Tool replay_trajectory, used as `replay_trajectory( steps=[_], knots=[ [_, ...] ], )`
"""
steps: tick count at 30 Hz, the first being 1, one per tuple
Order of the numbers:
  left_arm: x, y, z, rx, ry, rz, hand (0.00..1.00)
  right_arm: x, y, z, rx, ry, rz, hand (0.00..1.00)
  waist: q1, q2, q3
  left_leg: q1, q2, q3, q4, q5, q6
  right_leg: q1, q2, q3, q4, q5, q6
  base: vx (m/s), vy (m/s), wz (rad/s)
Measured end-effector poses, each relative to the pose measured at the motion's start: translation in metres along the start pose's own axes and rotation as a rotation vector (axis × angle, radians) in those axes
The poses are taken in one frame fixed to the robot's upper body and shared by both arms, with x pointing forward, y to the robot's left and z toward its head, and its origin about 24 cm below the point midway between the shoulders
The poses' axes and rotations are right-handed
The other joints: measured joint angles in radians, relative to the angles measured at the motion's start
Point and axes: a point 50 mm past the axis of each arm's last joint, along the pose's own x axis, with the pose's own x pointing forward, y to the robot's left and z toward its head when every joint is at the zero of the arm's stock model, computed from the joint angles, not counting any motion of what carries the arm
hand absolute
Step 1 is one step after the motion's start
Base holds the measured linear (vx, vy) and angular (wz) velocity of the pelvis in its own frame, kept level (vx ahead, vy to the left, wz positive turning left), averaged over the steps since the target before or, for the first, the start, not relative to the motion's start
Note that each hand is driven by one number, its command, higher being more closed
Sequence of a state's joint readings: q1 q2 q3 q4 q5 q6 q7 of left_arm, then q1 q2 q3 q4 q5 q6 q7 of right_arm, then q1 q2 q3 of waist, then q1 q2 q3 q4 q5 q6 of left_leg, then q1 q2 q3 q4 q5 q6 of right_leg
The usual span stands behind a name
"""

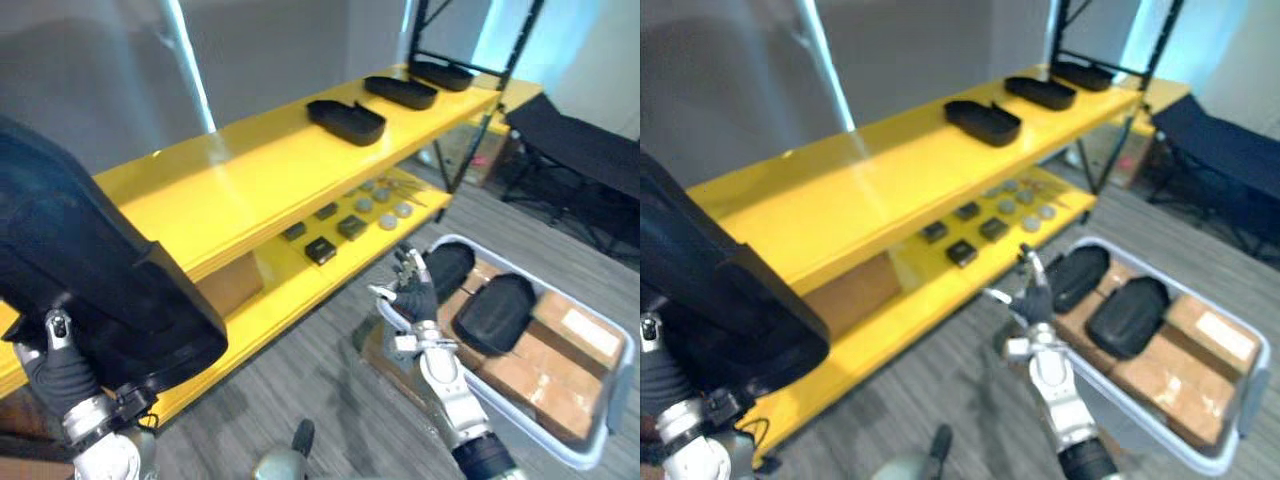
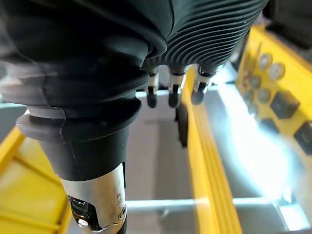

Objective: Walk over and take plastic housings, then place them on the shelf

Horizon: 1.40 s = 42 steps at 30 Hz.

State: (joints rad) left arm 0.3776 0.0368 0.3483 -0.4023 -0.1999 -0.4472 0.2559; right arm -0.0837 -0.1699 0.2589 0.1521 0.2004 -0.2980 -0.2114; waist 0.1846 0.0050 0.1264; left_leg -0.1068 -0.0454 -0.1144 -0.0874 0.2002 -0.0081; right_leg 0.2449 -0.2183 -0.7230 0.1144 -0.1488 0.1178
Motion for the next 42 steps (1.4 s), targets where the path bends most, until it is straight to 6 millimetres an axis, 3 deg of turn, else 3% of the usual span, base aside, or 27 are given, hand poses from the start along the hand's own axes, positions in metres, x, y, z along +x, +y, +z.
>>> replay_trajectory(
  steps=[3,7,12,16,19,22,23,24,25,26,27,29,30,32,35,37,39,40,42],
  knots=[
    [0.005,-0.008,0.002,-0.025,-0.025,-0.058,1.00,-0.003,-0.003,0.007,-0.006,-0.030,0.015,0.00,-0.011,-0.013,0.012,0.000,-0.008,-0.012,0.000,0.006,0.008,-0.018,0.005,0.069,0.047,-0.052,-0.002,-0.07,-0.039,0.40],
    [0.008,-0.013,0.003,-0.048,-0.037,-0.094,1.00,-0.004,-0.013,0.009,-0.027,-0.037,0.041,0.00,-0.012,-0.017,0.026,-0.018,-0.003,-0.025,0.005,0.037,-0.013,-0.019,0.021,0.065,0.049,-0.043,0.011,-0.02,-0.071,0.16],
    [0.004,-0.020,0.001,-0.077,-0.014,-0.127,1.00,-0.004,-0.024,0.011,-0.064,-0.041,0.063,0.00,-0.015,0.010,0.051,-0.007,0.009,-0.035,0.005,0.033,-0.007,-0.015,0.030,0.075,0.071,-0.060,-0.004,-0.08,-0.038,0.04],
    [0.002,-0.022,0.001,-0.079,-0.015,-0.147,1.00,-0.004,-0.022,0.010,-0.060,-0.039,0.070,0.00,-0.013,0.022,0.078,-0.005,0.029,0.079,0.036,0.011,0.013,-0.014,0.010,0.084,0.092,-0.083,0.009,-0.12,0.024,-0.04],
    [0.004,-0.021,0.004,-0.084,-0.045,-0.150,1.00,-0.004,-0.018,0.011,-0.038,-0.045,0.056,0.00,-0.009,0.002,0.088,-0.039,0.015,0.112,0.130,-0.037,0.023,-0.015,-0.022,0.090,0.124,-0.107,0.022,0.00,0.041,0.00],
    [0.009,-0.019,0.006,-0.073,-0.072,-0.145,1.00,-0.005,-0.012,0.009,-0.017,-0.045,0.025,0.00,-0.010,-0.034,0.102,-0.083,-0.021,0.161,0.316,-0.168,0.065,0.008,-0.084,0.093,0.163,-0.126,0.039,0.09,0.081,-0.06],
    [0.011,-0.020,0.006,-0.063,-0.078,-0.143,1.00,-0.005,-0.012,0.009,-0.012,-0.044,0.011,0.00,-0.013,-0.025,0.103,-0.088,-0.020,0.173,0.384,-0.225,0.052,-0.005,-0.108,0.129,0.282,-0.117,0.002,0.15,0.103,-0.01],
    [0.012,-0.020,0.005,-0.061,-0.075,-0.142,1.00,-0.006,-0.012,0.007,-0.013,-0.038,0.007,0.00,-0.016,-0.016,0.098,-0.087,-0.022,0.163,0.401,-0.242,0.059,-0.043,-0.122,0.175,0.373,-0.093,-0.040,0.16,0.177,0.29],
    [0.013,-0.021,0.006,-0.036,-0.083,-0.155,1.00,-0.008,-0.014,0.005,-0.010,-0.030,-0.004,0.00,-0.043,-0.007,0.086,-0.073,-0.022,0.136,0.396,-0.257,0.071,-0.131,-0.132,0.273,0.529,0.001,-0.145,0.15,0.212,0.52],
    [0.016,-0.021,0.008,-0.019,-0.100,-0.175,1.00,-0.010,-0.013,0.004,0.000,-0.025,-0.016,0.00,-0.065,-0.002,0.086,-0.042,-0.016,0.108,0.355,-0.258,0.074,-0.200,-0.126,0.348,0.635,0.043,-0.134,0.19,0.186,0.59],
    [0.019,-0.022,0.010,-0.012,-0.112,-0.176,1.00,-0.011,-0.013,0.004,0.007,-0.027,-0.018,0.00,-0.073,-0.011,0.080,-0.023,-0.016,0.088,0.323,-0.257,0.083,-0.236,-0.102,0.383,0.648,-0.011,-0.103,0.18,0.097,0.42],
    [0.024,-0.026,0.011,-0.031,-0.128,-0.152,1.00,-0.010,-0.015,0.007,0.008,-0.050,-0.016,0.00,-0.079,-0.010,0.080,0.007,-0.017,0.050,0.286,-0.254,0.082,-0.285,-0.045,0.403,0.547,-0.089,-0.093,0.18,0.063,0.26],
    [0.028,-0.030,0.012,-0.054,-0.135,-0.145,1.00,-0.010,-0.020,0.010,0.006,-0.072,-0.031,0.00,-0.078,-0.007,0.080,0.011,-0.019,0.041,0.287,-0.248,0.072,-0.321,-0.010,0.429,0.445,-0.098,-0.091,0.19,0.079,0.24],
    [0.033,-0.036,0.009,-0.079,-0.130,-0.147,1.00,-0.009,-0.028,0.014,-0.006,-0.093,-0.053,0.00,-0.095,0.001,0.085,0.015,-0.040,0.005,0.288,-0.254,0.076,-0.387,0.029,0.526,0.337,-0.086,-0.077,0.21,0.048,0.62],
    [0.031,-0.052,-0.001,-0.113,-0.088,-0.189,1.00,-0.012,-0.039,0.019,-0.027,-0.113,-0.076,0.00,-0.136,0.017,0.094,0.061,-0.072,-0.105,0.289,-0.268,0.065,-0.407,0.080,0.701,0.251,-0.055,-0.026,0.24,-0.070,1.18],
    [0.026,-0.059,-0.003,-0.127,-0.072,-0.217,1.00,-0.015,-0.037,0.032,-0.023,-0.176,-0.068,0.00,-0.140,0.007,0.088,0.101,-0.094,-0.180,0.283,-0.281,0.045,-0.382,0.079,0.722,0.226,-0.042,-0.020,0.27,-0.242,1.15],
    [0.021,-0.059,0.001,-0.131,-0.074,-0.224,1.00,-0.013,-0.035,0.046,-0.017,-0.241,-0.058,0.00,-0.130,-0.033,0.058,0.103,-0.103,-0.199,0.261,-0.320,0.032,-0.332,0.061,0.675,0.134,0.023,-0.062,0.22,-0.300,1.02],
    [0.021,-0.059,0.003,-0.133,-0.079,-0.221,1.00,-0.012,-0.035,0.048,-0.018,-0.257,-0.059,0.00,-0.130,-0.056,0.050,0.099,-0.086,-0.138,0.264,-0.338,0.040,-0.311,0.048,0.653,0.094,0.097,-0.016,0.19,-0.318,1.28],
    [0.011,-0.066,-0.004,-0.178,-0.027,-0.215,1.00,-0.009,-0.053,0.055,-0.070,-0.278,-0.109,0.00,-0.143,0.000,0.022,0.057,0.057,0.081,0.300,-0.354,0.004,-0.240,0.086,0.525,0.014,0.109,-0.025,0.22,-0.302,1.26]
  ],
)
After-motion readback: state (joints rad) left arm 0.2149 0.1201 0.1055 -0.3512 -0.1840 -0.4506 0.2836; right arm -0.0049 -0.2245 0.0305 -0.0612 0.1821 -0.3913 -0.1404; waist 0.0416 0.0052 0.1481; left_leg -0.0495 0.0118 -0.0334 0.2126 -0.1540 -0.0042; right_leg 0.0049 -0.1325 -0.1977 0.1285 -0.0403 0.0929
